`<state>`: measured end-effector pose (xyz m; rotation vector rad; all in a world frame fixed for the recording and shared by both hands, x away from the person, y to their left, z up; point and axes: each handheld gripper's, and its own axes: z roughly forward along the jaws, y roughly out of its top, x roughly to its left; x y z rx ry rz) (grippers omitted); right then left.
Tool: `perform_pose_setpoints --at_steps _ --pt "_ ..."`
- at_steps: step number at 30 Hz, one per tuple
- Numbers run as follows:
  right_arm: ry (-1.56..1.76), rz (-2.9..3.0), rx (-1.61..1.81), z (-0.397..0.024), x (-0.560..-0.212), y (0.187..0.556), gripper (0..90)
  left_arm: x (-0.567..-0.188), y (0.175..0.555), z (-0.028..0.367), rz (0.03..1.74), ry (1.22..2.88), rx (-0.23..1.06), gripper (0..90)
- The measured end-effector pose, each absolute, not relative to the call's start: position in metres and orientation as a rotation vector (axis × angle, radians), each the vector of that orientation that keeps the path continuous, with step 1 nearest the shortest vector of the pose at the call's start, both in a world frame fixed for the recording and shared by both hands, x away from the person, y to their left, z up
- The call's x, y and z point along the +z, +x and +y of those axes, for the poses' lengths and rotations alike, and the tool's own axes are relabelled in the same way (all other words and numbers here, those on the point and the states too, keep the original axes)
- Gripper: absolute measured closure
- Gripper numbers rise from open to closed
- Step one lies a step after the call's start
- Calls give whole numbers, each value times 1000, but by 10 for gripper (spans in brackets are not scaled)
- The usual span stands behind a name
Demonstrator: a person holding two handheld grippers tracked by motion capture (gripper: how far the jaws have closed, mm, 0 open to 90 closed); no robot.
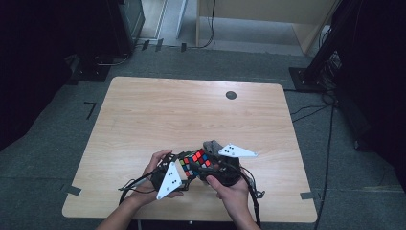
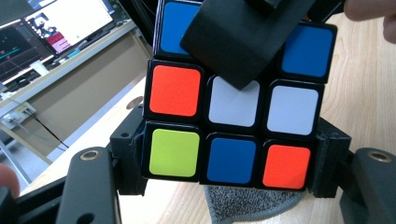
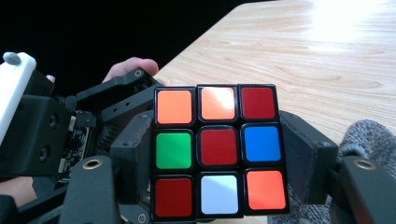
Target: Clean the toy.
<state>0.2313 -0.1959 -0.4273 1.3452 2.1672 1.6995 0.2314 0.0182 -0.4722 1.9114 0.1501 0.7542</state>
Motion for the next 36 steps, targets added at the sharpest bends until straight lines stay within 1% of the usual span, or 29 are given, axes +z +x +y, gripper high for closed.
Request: perform_pose_setpoints --at_steps 3,7,8,10,12,15,17,18,20,24,26,28,30,32,36 --pt "1360 2167 1727 -197 -428 232 348 -471 230 19 145 1905 757 329" --pt "1356 2179 1774 -201 -431 236 339 -470 232 20 158 1922 717 334" --pt "1344 2187 1774 -201 -431 237 326 -470 233 20 164 1928 714 334" --pt "1335 2177 1760 -205 -430 237 274 -470 236 23 192 1929 707 334" --pt "1324 2143 1797 -212 -427 238 253 -469 240 27 231 1918 699 335" --pt "1335 2053 1834 -225 -424 240 255 -466 249 36 310 1907 678 335" --pt "1328 1998 1825 -233 -425 241 303 -466 256 42 364 1901 664 335" --pt "1317 1987 1797 -236 -427 242 322 -465 259 44 391 1896 654 335" --pt "1297 1983 1710 -237 -435 245 323 -465 263 48 434 1891 633 335" --pt "1270 2046 1534 -231 -458 254 273 -464 271 53 511 1874 554 334" --pt "1264 2098 1420 -225 -470 257 250 -464 273 54 536 1883 540 335" --pt "1238 2157 1310 -217 -480 260 249 -464 275 55 542 1903 527 335" --pt "1225 2181 1215 -210 -487 260 262 -464 277 55 573 1902 524 335" --pt "1208 2194 1157 -206 -491 260 274 -463 279 57 590 1891 489 335" --pt "1189 2191 1041 -203 -495 260 346 -462 284 60 615 1870 422 335"
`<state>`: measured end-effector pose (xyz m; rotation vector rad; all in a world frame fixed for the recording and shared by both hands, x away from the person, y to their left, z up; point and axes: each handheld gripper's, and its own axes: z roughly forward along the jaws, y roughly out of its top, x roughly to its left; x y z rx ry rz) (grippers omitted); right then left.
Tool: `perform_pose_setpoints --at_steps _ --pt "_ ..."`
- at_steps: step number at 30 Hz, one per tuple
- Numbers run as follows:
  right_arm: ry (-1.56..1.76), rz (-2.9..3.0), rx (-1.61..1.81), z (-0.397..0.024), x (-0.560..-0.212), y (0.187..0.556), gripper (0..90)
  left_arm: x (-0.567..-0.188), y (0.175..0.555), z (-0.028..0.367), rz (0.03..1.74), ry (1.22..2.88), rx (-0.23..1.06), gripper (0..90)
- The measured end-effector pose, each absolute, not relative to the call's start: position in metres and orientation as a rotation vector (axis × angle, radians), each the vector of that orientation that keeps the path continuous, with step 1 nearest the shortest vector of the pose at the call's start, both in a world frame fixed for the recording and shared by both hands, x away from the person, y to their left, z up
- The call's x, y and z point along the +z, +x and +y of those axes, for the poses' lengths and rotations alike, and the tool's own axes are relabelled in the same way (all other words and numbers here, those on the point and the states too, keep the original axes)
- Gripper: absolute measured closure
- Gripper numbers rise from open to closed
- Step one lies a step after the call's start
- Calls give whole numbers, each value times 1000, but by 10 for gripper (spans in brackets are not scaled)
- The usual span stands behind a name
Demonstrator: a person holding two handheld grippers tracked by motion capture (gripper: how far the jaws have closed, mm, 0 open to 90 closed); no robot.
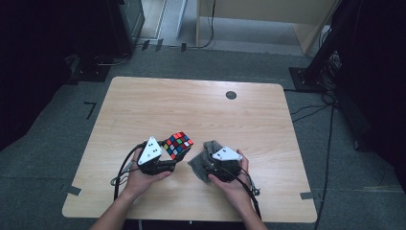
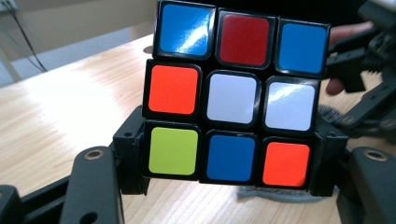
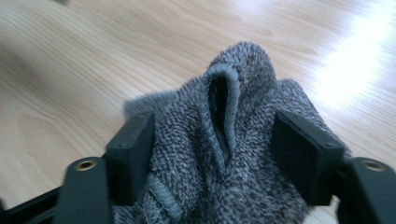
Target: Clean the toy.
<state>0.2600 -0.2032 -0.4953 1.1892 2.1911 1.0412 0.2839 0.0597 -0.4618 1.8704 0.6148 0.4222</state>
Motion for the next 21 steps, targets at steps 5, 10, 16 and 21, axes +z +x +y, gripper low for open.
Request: perform_pose_setpoints --at_steps 5,10,16,21 --pt "1137 2232 957 -200 -505 261 374 -460 284 62 613 1865 409 334" --pt "1121 2175 848 -194 -513 258 382 -458 284 64 623 1857 398 334" --pt "1123 2158 805 -194 -513 258 527 -458 283 63 612 1861 393 334" --pt "1173 2177 874 -209 -506 260 745 -458 281 60 596 1869 395 334"
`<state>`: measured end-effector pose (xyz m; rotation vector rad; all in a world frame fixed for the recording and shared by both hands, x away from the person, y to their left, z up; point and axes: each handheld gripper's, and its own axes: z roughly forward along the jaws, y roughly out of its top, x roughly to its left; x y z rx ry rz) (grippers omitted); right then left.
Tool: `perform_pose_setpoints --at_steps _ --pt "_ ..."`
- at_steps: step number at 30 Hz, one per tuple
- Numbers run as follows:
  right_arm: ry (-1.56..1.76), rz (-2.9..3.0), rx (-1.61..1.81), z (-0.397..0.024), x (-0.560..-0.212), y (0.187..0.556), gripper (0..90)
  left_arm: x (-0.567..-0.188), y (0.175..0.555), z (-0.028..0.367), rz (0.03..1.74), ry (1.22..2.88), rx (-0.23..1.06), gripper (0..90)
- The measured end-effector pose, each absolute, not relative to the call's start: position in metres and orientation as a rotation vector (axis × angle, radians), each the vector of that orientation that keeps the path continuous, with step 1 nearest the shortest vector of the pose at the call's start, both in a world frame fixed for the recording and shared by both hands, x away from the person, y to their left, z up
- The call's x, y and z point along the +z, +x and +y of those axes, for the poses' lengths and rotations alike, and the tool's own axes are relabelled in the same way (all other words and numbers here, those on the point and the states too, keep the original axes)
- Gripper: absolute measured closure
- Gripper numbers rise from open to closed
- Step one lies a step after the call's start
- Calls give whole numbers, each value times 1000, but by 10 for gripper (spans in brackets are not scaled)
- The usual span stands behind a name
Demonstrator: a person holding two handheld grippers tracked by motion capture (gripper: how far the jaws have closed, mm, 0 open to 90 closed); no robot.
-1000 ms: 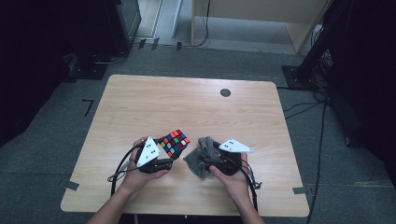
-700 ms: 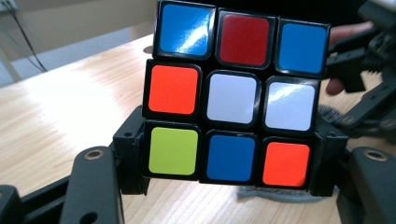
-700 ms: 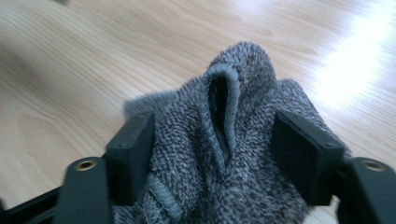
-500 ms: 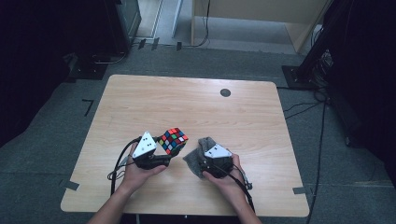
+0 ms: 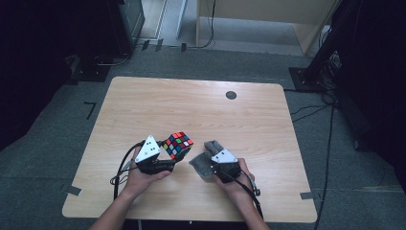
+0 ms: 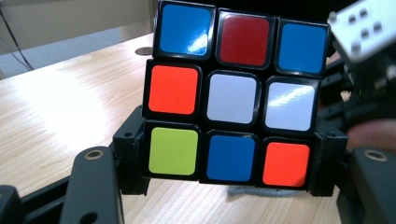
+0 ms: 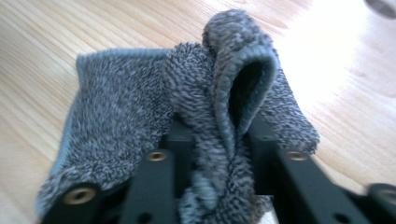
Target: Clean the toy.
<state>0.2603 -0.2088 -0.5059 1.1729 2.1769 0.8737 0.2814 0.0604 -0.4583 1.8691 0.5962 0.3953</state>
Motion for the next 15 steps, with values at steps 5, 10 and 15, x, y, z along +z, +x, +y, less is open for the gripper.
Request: perform_pose_setpoints --at_steps 5,10,15 --pt "1226 2074 1073 -228 -487 255 760 -461 278 56 542 1912 423 334" --pt "1112 1901 1374 -230 -440 234 759 -464 273 48 481 1949 442 334" --pt "1024 1874 1592 -216 -413 215 756 -466 266 39 413 1973 455 334"
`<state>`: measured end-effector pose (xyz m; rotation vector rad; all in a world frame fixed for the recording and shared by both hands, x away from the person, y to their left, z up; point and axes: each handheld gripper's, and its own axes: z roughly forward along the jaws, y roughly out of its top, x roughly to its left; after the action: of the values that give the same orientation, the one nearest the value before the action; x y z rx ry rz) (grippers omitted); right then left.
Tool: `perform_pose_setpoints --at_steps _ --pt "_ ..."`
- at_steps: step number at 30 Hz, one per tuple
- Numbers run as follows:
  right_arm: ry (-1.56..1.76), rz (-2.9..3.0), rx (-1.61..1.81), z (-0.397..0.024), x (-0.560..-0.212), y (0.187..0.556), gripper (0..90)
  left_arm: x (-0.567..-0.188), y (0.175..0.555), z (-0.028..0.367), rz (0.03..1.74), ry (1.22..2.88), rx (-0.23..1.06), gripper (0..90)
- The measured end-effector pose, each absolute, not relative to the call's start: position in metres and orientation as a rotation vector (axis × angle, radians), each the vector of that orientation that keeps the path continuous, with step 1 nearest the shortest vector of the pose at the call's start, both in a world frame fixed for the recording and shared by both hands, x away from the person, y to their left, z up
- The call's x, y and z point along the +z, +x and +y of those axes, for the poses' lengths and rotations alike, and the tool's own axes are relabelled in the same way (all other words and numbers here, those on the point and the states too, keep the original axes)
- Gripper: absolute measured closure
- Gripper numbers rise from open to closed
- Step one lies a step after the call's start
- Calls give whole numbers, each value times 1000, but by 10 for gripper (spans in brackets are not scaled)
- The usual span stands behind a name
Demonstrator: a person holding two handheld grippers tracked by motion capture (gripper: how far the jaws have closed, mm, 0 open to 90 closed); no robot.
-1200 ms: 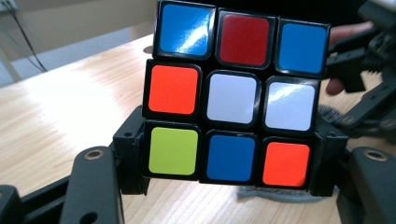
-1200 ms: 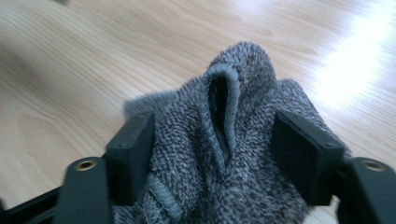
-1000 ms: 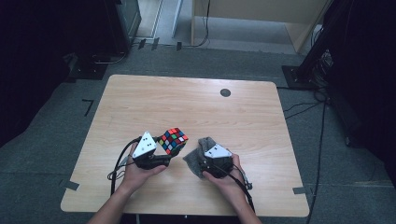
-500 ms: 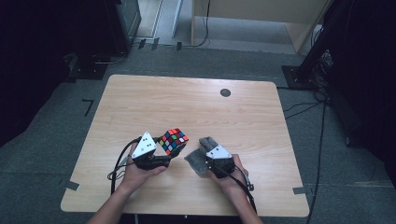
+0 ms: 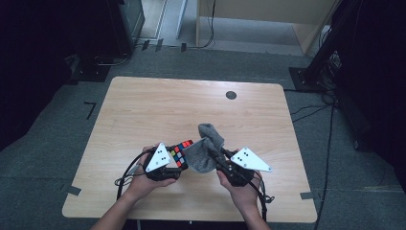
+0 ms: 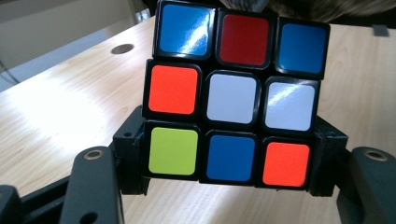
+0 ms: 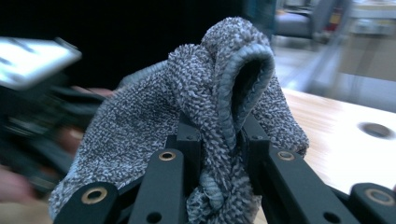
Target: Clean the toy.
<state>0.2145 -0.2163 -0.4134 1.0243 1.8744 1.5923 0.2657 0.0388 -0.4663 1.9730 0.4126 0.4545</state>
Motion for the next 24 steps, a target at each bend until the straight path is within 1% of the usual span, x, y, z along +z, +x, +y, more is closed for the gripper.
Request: perform_pose_setpoints --at_steps 4,7,8,14,16,20,24 --pt "978 1929 1629 -202 -413 209 753 -462 255 34 322 1943 453 334" --pt "998 1906 1633 -203 -419 211 753 -455 249 34 282 1928 487 334" --pt "1023 1902 1634 -205 -420 212 753 -454 249 35 273 1915 479 334" --pt "1178 1950 1510 -216 -435 228 746 -451 249 39 275 1876 463 335" --pt "1189 1956 1508 -216 -437 229 743 -451 250 38 282 1891 476 335" --pt "1113 1891 1589 -214 -424 219 741 -458 255 37 314 1958 515 335" --pt "992 1924 1606 -202 -414 209 736 -456 253 36 311 1936 492 335"
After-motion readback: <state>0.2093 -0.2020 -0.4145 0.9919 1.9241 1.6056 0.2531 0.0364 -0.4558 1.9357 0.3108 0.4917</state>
